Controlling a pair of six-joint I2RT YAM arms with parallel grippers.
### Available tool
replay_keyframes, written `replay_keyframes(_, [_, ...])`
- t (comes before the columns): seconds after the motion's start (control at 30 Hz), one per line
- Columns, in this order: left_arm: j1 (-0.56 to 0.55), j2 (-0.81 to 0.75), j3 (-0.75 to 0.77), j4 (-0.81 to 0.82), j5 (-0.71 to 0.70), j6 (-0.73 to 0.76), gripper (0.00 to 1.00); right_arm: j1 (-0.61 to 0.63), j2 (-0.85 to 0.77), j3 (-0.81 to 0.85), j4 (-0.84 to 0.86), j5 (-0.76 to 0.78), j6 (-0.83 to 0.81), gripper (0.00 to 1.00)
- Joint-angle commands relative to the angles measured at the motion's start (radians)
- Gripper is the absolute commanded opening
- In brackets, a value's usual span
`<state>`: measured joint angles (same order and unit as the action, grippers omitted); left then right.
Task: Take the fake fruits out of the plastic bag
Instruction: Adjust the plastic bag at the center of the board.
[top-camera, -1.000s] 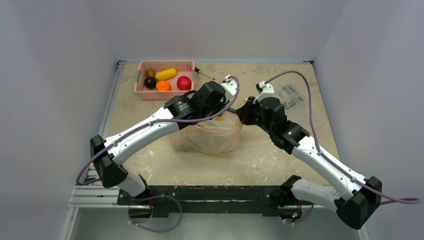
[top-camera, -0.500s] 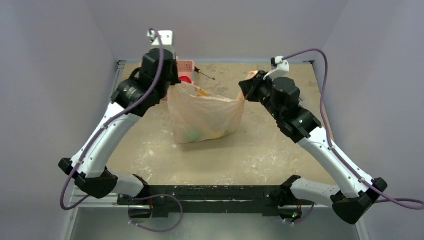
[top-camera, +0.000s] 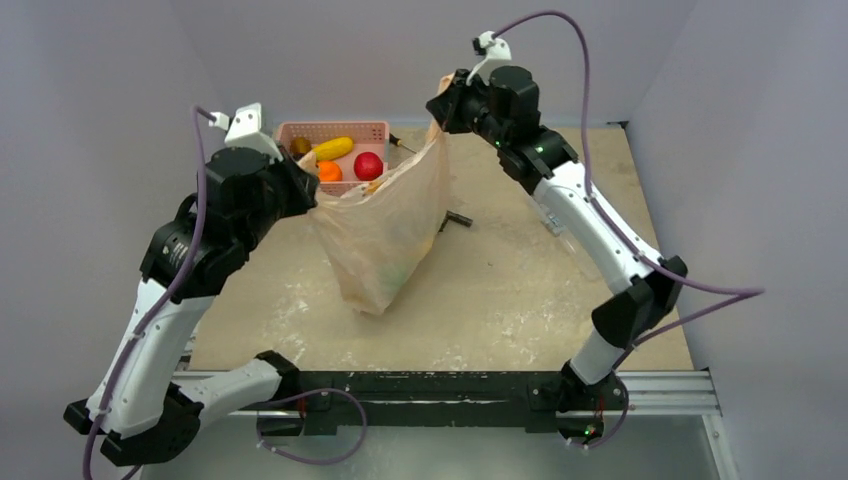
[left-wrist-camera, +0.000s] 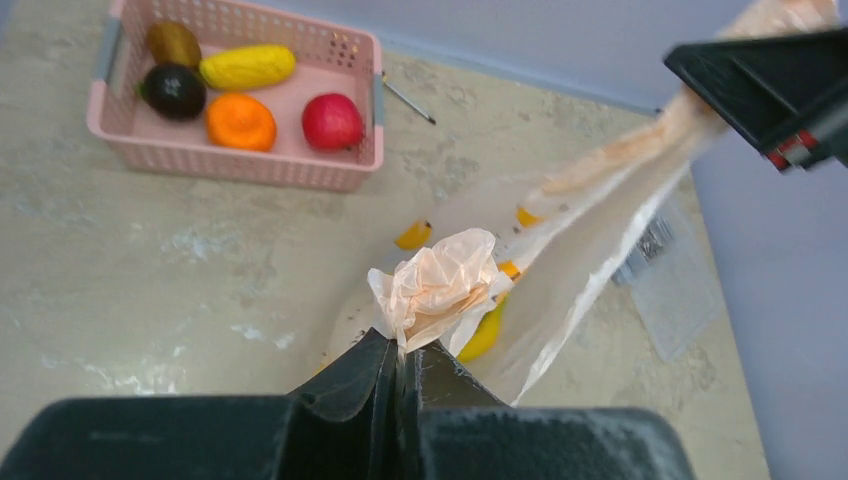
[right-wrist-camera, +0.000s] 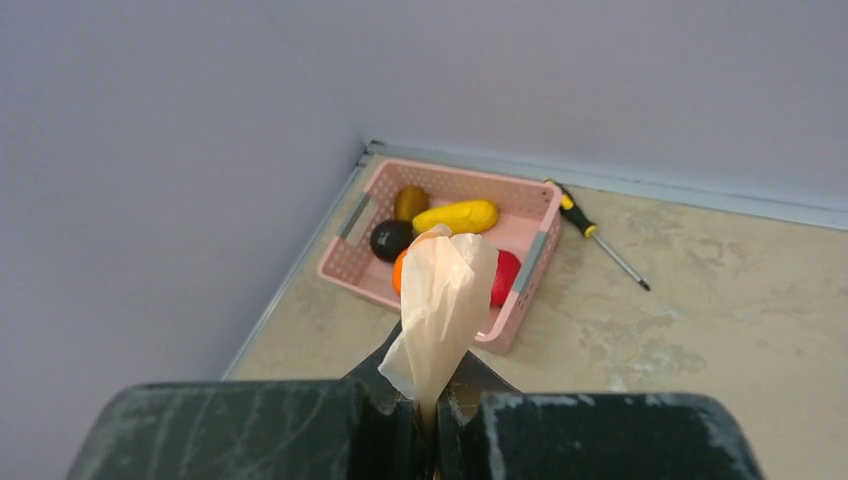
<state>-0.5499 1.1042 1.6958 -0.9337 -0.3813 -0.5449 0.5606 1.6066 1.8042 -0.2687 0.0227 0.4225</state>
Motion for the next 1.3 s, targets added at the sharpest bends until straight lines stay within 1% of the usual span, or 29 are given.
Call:
replay_keyframes(0.0, [0.008,-0.133,-0.182,0.07,0.174,-0.184,0.0,0.003,0.112,0.141,0.036,-0.151,-0.024,0.0])
replay_keyframes(0.07, [0.008,-0.18,-0.255,0.115,0.241,-0.241,0.0,0.005,0.168,0.212,-0.017,-0.161,-0.023,0.0])
replay_keyframes(0.13, [0.008,-0.209,-0.313,0.144,0.312,-0.281,0.0,0.012,0.207,0.256,-0.092,-0.127,-0.024,0.0])
replay_keyframes(0.2, [0.007,-0.233,-0.365,0.159,0.369,-0.316,0.0,0.014,0.21,0.256,-0.178,-0.074,-0.022,0.12])
replay_keyframes(0.27, [0.006,-0.262,-0.423,0.184,0.412,-0.363,0.0,0.014,0.199,0.234,-0.279,-0.009,-0.024,0.19])
replay_keyframes(0.3, [0.006,-0.276,-0.468,0.206,0.429,-0.384,0.0,0.013,0.187,0.213,-0.311,0.016,-0.027,0.25])
replay_keyframes(0.33, [0.007,-0.291,-0.508,0.235,0.448,-0.403,0.0,0.016,0.173,0.195,-0.342,0.035,-0.039,0.34])
replay_keyframes(0.4, [0.006,-0.306,-0.549,0.288,0.493,-0.426,0.0,0.021,0.159,0.205,-0.432,0.076,-0.079,0.59])
replay_keyframes(0.5, [0.007,-0.299,-0.562,0.297,0.53,-0.434,0.0,0.043,0.117,0.236,-0.546,0.188,-0.134,0.76])
replay_keyframes(0.57, [0.007,-0.301,-0.566,0.303,0.534,-0.438,0.0,0.056,0.059,0.212,-0.579,0.235,-0.134,0.84])
replay_keyframes(0.6, [0.007,-0.302,-0.569,0.309,0.535,-0.441,0.0,0.061,0.009,0.184,-0.584,0.255,-0.117,0.87])
replay_keyframes(0.63, [0.006,-0.305,-0.573,0.316,0.535,-0.444,0.0,0.066,-0.048,0.141,-0.57,0.267,-0.088,0.94])
replay_keyframes(0.67, [0.006,-0.306,-0.58,0.327,0.537,-0.449,0.0,0.071,-0.112,0.072,-0.534,0.275,-0.055,0.98])
replay_keyframes(0.8, [0.007,-0.304,-0.607,0.366,0.572,-0.456,0.0,0.085,-0.351,-0.224,-0.34,0.191,0.111,0.99])
replay_keyframes(0.87, [0.005,-0.302,-0.612,0.367,0.58,-0.453,0.0,0.094,-0.415,-0.301,-0.307,0.129,0.187,0.99])
replay_keyframes(0.93, [0.004,-0.3,-0.622,0.376,0.586,-0.458,0.0,0.128,-0.449,-0.354,-0.276,0.087,0.274,0.99])
replay_keyframes(1.03, [0.005,-0.304,-0.639,0.391,0.593,-0.468,0.0,0.198,-0.44,-0.436,-0.15,0.031,0.349,0.99])
replay_keyframes(1.13, [0.004,-0.311,-0.646,0.388,0.59,-0.47,0.0,0.23,-0.354,-0.436,-0.137,0.025,0.402,0.99])
replay_keyframes(1.27, [0.005,-0.328,-0.657,0.369,0.593,-0.473,0.0,0.278,-0.325,-0.509,-0.046,0.078,0.479,0.99])
